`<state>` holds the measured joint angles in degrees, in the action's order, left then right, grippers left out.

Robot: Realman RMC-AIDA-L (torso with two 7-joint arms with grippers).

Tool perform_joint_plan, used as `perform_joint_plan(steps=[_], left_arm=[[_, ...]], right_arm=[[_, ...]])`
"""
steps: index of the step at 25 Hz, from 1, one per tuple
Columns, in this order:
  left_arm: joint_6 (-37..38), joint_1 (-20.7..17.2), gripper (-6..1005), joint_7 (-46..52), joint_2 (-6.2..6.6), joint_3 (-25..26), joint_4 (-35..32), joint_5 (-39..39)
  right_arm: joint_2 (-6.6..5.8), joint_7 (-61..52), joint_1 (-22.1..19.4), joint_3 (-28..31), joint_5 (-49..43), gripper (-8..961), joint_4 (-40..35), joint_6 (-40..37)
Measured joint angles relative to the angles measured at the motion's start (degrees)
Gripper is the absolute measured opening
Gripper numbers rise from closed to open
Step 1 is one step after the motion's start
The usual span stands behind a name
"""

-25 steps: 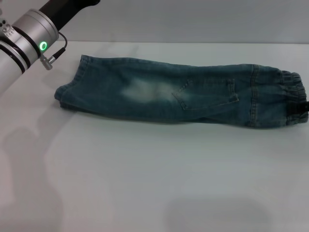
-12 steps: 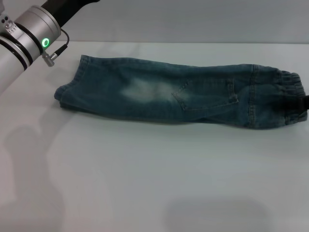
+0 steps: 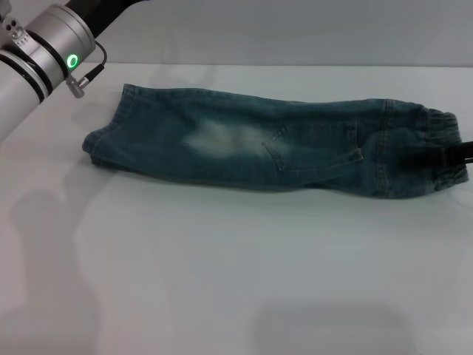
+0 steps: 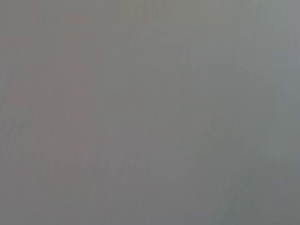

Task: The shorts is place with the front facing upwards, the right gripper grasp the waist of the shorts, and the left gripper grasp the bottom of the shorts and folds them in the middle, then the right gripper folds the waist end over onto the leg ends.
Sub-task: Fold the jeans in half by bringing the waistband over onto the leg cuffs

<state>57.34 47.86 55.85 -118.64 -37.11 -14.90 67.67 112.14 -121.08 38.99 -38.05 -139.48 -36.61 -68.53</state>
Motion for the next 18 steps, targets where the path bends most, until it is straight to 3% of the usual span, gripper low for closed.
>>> perform_joint_plan(steps=[5,18], left_arm=[[-0.5,0.0,827,-0.3,0.00,-0.1,0.0,0.0],[-0.6,-0.4,827,-1.7,0.00,-0.1,0.6,0.0]], right_arm=[[0.11,0.1,0.3,0.0,0.0,581,0.5,0.1],[-0.07,0.1,0.5,0.0,-0.2,275,-0.1,-1.5]])
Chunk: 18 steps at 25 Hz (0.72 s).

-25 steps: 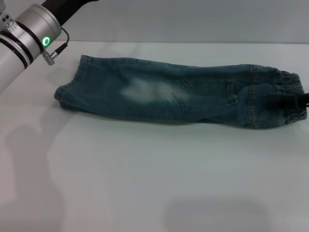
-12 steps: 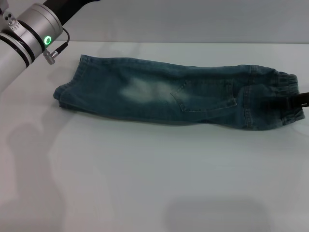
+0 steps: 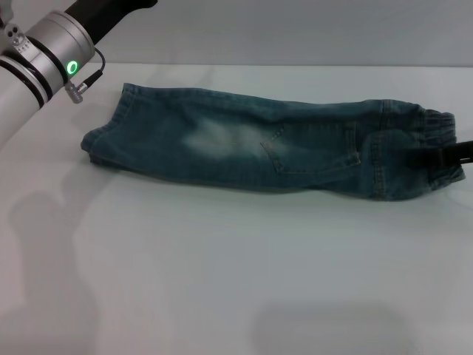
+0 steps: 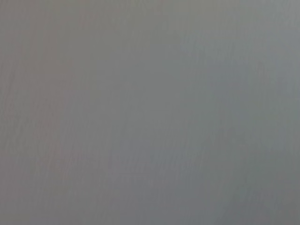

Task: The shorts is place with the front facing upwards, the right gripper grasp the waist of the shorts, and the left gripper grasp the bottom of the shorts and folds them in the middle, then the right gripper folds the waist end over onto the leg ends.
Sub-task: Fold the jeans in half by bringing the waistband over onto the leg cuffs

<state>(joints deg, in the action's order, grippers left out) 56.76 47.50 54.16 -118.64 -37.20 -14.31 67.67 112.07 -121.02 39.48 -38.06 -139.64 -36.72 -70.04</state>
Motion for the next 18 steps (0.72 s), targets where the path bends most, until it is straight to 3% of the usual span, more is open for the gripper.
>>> perform_joint_plan(steps=[4,13,18], left_arm=[[-0.6,0.0,827,-2.1,0.01,-0.2,0.5,0.0],[-1.7,0.3,827,-5.9,0.05,-1.9,2.2,0.4],[-3.7,-0.1,826,-6.1,-0.06,-8.5,2.4,0.4]], right_arm=[[-0.55,-0.1,0.2,0.1,0.0,130,-1.6,-2.6],[-3.28,-4.0,0.9,0.8,0.6,75,-11.1,-16.3],[-4.50,-6.5,3.2,0.9,0.5,76,-15.3,-24.7]])
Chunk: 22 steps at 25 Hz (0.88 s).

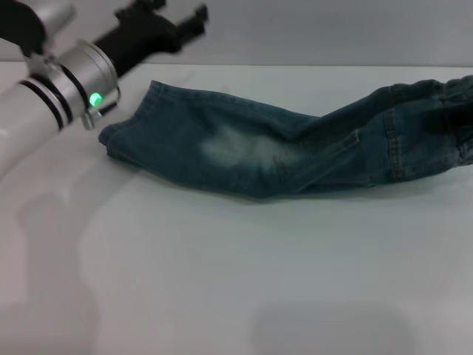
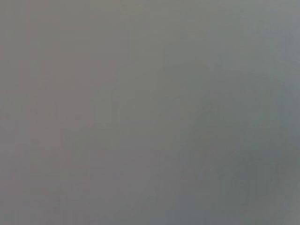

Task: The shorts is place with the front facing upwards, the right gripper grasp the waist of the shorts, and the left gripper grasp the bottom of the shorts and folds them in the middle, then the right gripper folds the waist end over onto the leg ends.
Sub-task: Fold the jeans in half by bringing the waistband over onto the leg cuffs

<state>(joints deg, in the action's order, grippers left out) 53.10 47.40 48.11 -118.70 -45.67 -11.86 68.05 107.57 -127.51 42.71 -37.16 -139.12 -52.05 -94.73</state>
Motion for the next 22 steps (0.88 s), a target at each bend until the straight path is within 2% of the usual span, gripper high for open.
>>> perform_joint_plan(steps=[7,16,22], left_arm=[[-1.3,-0.1,826,0.0,-0.38,-9.2,2.7,-0.3],[-0.7,0.2,826,0.0,-0.38,-10.3,6.7,-0.1],[0.5,1.8,826,0.0,-0.38,-12.0,10.1,0.0]], right_arm=[[-0.24,-1.7,2.1,-0.1,0.0,75,-3.4,-5.7],[-0.71,-2.6,5.0,-0.2,0.0,75,-4.8,-9.0],[-0.80,-2.8,7.2,-0.7,0.0,74,-4.6,-9.3]])
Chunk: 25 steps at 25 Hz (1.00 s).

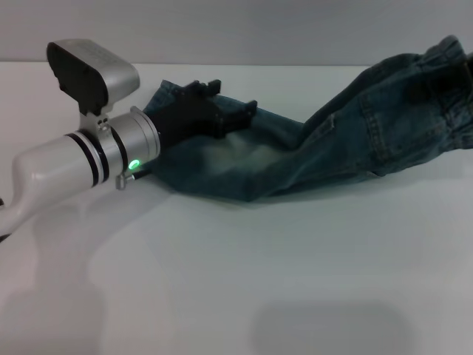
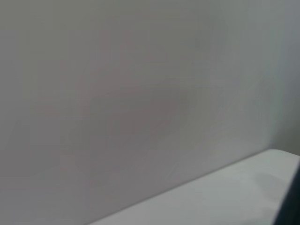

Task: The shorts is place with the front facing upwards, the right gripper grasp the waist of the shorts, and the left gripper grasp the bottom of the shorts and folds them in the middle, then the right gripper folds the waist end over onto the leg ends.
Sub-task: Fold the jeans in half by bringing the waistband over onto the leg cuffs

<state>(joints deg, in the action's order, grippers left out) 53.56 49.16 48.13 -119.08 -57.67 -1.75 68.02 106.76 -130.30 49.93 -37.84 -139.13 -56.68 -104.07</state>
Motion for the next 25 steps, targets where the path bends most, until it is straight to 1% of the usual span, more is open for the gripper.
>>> perform_joint_plan(steps=[10,15,20,23,25], left_arm=[[0.9,1.4,827,0.0,-0.02,-0.3,3.5,0.4],[1.2,2.4,826,-0.4,-0.05,0.1,6.7,2.9],[2.3,3.0,827,-0.5,-0.07,0.5,8.3,4.1],[3.0,3.2,826,-0.5,-0.08,1.7,9.5,5.3],[3.3,3.2,826,-0.5,-0.08,3.7,10.1,7.5]], right_arm=[[0.20,0.0,3.0,-0.1,0.5,74,-0.1,-2.4],[0.23,0.0,4.6,0.2,0.5,74,-0.2,-3.7],[0.25,0.0,5.5,0.1,1.2,73,-0.1,-4.0],[0.33,0.0,5.6,-0.2,3.0,73,0.1,-4.3],[0.39,0.0,5.7,-0.2,3.5,73,0.1,-4.5]])
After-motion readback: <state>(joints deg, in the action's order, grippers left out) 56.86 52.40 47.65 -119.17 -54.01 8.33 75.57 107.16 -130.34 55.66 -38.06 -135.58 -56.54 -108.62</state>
